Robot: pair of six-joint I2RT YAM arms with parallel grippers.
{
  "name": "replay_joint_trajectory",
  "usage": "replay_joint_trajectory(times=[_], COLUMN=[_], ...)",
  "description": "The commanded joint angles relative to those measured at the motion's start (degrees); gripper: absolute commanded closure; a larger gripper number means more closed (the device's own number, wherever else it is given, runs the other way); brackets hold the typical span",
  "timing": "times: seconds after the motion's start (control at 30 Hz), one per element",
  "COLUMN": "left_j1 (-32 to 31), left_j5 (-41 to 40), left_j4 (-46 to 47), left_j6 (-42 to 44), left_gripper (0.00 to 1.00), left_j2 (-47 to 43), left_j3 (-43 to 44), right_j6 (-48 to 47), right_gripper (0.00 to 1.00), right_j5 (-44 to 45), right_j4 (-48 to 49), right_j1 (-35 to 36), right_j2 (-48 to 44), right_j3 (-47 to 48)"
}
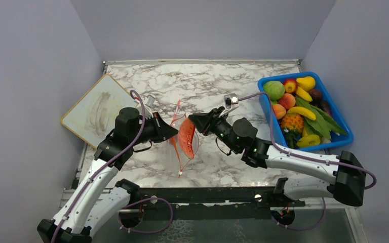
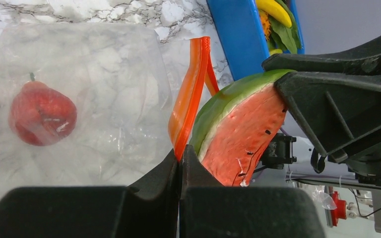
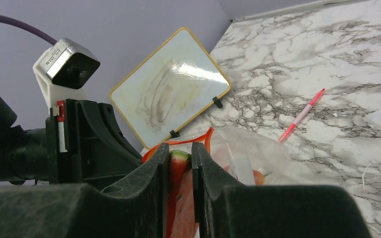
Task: Place the food in the zip-top bag and seal the zipper
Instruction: Place the fake fruit in the zipper food storage bag.
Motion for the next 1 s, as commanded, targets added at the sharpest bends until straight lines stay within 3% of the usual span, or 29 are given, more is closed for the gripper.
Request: replay_joint_trajectory(times=[0.0,0.5,0.77,0.97], left_j1=[0.1,0.0,0.0,0.1], left_j5=[2.5,2.7,2.5,2.3], left_j4=[2.7,3.9,4.5,4.9], left_j6=[-2.4,-3.2,-3.0,-2.9], left_gripper=[1.0,1.0,1.0,1.0], left_j2=[-1.6,-2.6,-2.7,-2.7], left_j3=[1.0,0.8,0.1,-0.8], right_j6=[-5.1,-8.8,-4.3,0.2], right_gripper=[0.99,0.99,0.99,0.76], right_j5=[7.3,14.9,13.7,10.7], right_j4=[4.5,1.5,-2.9,-9.2], right_j1=[2.8,6.7,6.6,6.6], right_j2=[1.8,7.8,9.7,9.1], right_j3=[-0.2,2.5,4.6,7.7])
